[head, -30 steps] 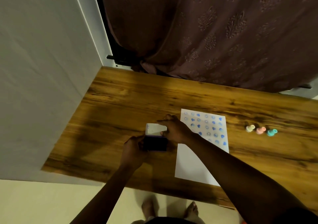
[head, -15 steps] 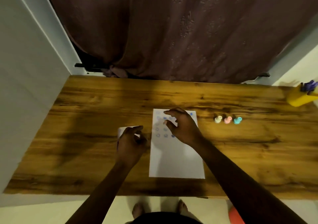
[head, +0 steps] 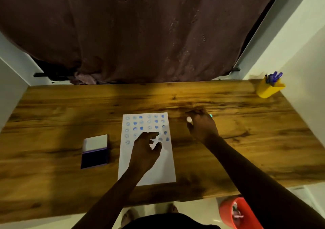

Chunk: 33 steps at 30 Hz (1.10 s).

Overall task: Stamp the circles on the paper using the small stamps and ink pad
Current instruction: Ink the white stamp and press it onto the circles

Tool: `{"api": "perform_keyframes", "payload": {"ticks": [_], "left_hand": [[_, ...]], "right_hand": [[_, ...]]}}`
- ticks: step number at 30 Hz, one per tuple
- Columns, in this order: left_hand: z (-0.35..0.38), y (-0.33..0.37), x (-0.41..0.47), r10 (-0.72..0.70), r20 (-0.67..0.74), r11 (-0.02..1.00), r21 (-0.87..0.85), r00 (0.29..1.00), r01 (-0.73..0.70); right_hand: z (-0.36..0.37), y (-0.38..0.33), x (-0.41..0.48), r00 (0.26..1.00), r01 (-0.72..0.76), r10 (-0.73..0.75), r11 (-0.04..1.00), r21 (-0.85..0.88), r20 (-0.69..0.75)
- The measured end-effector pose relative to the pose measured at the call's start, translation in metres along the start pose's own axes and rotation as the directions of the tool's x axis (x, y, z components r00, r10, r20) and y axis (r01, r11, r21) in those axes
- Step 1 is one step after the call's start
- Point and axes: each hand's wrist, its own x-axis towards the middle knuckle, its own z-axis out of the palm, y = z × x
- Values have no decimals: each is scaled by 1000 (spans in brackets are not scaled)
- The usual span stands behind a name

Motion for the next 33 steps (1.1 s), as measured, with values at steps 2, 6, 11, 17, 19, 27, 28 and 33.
{"api": "perform_keyframes", "payload": {"ticks": [2, 6, 11, 17, 19, 27, 28, 33], "left_hand": [[8, 4, 0, -2, 4, 1000, -4, 1000, 3], [17, 10, 1, -20, -2, 1000, -12, 1000, 20], [22, 15, 1, -28, -11, 1000, 4, 1000, 28], [22, 17, 2, -25, -10, 999, -44, 1000, 24], [19, 20, 4, -10, -11, 996, -84, 1000, 9], [-6, 30, 12, 56, -45, 985, -160, 997, -63], [-11, 30, 12, 61, -50, 983, -167, 997, -69], [-31, 22, 7, 52, -87, 972, -224, 995, -70]], "right_hand": [[0, 10, 6, 1000, 18, -18, 997, -72, -1], [2, 21, 19, 997, 80, -76, 984, -161, 31], [5, 30, 29, 988, 136, -112, 959, -248, 108], [7, 33, 28, 992, 125, -120, 974, -191, 39], [4, 27, 27, 998, 57, -57, 997, -49, 10], [-17, -26, 5, 948, -263, -24, 505, 822, 318], [-19, -32, 2, 936, -296, -42, 445, 845, 350], [-24, -60, -6, 867, -448, -82, 308, 839, 492]]}}
